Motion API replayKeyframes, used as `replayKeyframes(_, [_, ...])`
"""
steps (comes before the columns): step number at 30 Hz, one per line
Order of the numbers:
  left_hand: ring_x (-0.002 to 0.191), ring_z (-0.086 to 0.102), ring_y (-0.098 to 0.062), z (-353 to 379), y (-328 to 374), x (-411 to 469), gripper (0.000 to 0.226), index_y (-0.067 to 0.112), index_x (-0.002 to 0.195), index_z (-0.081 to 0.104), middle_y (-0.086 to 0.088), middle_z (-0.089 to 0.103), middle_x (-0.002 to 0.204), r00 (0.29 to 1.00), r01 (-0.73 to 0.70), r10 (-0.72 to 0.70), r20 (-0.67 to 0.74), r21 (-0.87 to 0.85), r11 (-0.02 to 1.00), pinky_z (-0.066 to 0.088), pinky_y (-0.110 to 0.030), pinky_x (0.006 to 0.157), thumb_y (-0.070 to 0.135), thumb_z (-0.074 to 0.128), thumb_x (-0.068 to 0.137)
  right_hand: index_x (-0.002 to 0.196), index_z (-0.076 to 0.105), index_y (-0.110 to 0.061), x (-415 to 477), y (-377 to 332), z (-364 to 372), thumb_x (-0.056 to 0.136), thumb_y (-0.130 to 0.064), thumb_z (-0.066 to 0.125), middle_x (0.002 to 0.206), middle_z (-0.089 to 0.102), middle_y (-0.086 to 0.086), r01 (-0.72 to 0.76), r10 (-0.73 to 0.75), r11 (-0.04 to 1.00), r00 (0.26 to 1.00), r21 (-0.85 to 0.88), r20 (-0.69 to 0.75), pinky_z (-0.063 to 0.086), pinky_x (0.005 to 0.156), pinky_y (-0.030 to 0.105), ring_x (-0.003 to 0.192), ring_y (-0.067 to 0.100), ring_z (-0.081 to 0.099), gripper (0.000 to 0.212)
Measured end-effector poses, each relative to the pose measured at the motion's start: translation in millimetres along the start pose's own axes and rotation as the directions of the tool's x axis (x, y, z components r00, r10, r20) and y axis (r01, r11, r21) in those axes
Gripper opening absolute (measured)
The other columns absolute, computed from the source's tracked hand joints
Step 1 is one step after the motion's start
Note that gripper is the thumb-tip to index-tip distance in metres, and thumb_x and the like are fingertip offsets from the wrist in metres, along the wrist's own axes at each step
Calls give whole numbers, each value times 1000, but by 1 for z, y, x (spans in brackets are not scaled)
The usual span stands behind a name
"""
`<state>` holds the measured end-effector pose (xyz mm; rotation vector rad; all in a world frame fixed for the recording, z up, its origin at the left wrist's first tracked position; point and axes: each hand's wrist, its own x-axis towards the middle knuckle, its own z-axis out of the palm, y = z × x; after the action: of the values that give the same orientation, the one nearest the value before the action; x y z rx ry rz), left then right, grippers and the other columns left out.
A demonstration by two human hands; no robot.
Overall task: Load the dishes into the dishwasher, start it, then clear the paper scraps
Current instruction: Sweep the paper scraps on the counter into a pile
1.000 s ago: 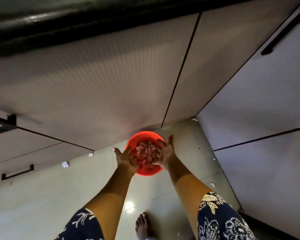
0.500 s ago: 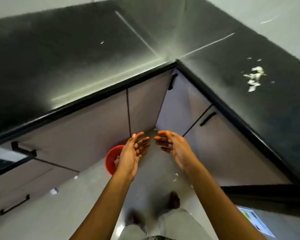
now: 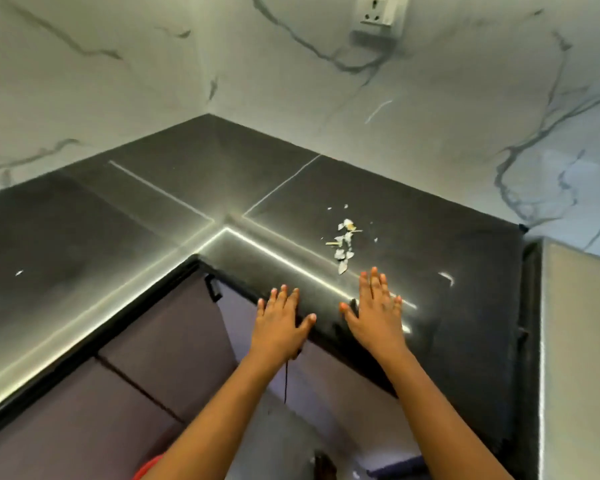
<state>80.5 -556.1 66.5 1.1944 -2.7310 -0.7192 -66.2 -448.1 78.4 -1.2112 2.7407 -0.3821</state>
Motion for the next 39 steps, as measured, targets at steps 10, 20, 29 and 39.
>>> replayKeyframes(10, [146,-14,-17,22,45,144,85,18,152,-8,1,-13,160,998,63,-61,-15,197,978,-6,-46,117,70,18,90,149,-11,-10,147,36,15,78,-82,20,157,-15,6,-86,87,996,994,-9,72,-9,114,51,145,18,-15,105])
replayKeyframes(20, [147,-3,-12,0,39,227,67,21,153,7,5,0,160,1000,-2,2,-22,18,1000,-1,-47,117,54,26,98,150,-3,-13,232,39,2,93,-60,25,158,-9,3,35,-68,981,984,191,166,-8,115,46,145,16,-10,79])
replayKeyframes(29, [148,2,-20,-14,-27,231,59,20,152,16,0,9,160,963,189,-154,-222,144,971,4,-47,117,45,27,100,151,7,-23,317,40,2,97,-55,16,158,0,-7,393,-396,917,870,74,295,-5,117,47,145,8,-2,63])
replayKeyframes(39, [146,10,-11,-16,-26,224,51,25,149,28,8,20,157,976,86,-69,-208,73,994,5,-48,117,40,32,101,149,20,-20,221,33,-7,96,-47,19,157,13,-6,707,-725,669,554,228,409,-3,115,34,144,6,6,60])
